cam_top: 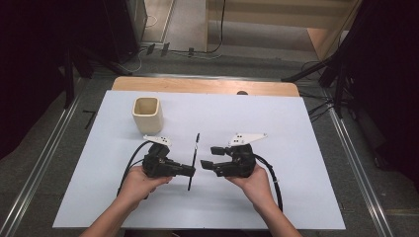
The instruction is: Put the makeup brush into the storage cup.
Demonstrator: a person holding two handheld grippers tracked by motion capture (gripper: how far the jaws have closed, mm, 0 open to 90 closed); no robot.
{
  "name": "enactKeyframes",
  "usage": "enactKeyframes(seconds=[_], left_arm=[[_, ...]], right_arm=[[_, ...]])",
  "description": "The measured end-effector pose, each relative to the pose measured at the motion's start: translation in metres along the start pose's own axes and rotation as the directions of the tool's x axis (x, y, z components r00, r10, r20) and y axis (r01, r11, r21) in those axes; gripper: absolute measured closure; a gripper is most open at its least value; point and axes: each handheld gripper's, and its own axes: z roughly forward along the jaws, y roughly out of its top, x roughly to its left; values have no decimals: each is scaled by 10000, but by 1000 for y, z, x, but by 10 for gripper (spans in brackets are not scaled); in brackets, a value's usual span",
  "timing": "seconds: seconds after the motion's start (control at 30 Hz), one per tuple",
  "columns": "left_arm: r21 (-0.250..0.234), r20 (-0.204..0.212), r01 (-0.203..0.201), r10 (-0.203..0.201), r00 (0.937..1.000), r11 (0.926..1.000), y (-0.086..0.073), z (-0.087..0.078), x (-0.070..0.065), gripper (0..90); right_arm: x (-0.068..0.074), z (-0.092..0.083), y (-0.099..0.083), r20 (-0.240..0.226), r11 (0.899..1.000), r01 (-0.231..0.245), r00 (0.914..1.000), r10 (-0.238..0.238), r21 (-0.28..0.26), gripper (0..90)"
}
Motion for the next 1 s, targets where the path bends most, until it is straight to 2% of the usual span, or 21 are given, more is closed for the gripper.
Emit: enactKeyframes(seconds=[0.17,0.23,0.3,0.57,0.73,1.0], left_arm=[[-4,-5,-5,5,10000,10000,0,-1,0,850],[-48,-15,-10,10,10000,10000,0,-2,0,850],[-34,-19,26,-26,10000,10000,0,-2,0,850],[-3,-62,-50,50,10000,10000,0,-4,1,850],[11,-66,-60,60,10000,10000,1,-5,1,850],[50,-32,-42,42,10000,10000,1,-7,1,850]], right_arm=[[0,0,-1,-24,10000,23,10000,-22,90,274],[0,-1,-2,142,9997,162,9998,-165,192,250],[-1,-2,-3,172,9989,384,9991,-389,288,246],[-3,-12,-7,436,9987,416,9981,-429,309,243],[-6,-15,-13,749,9966,663,9947,-699,493,228],[-10,-23,-20,810,9969,552,9949,-596,553,226]])
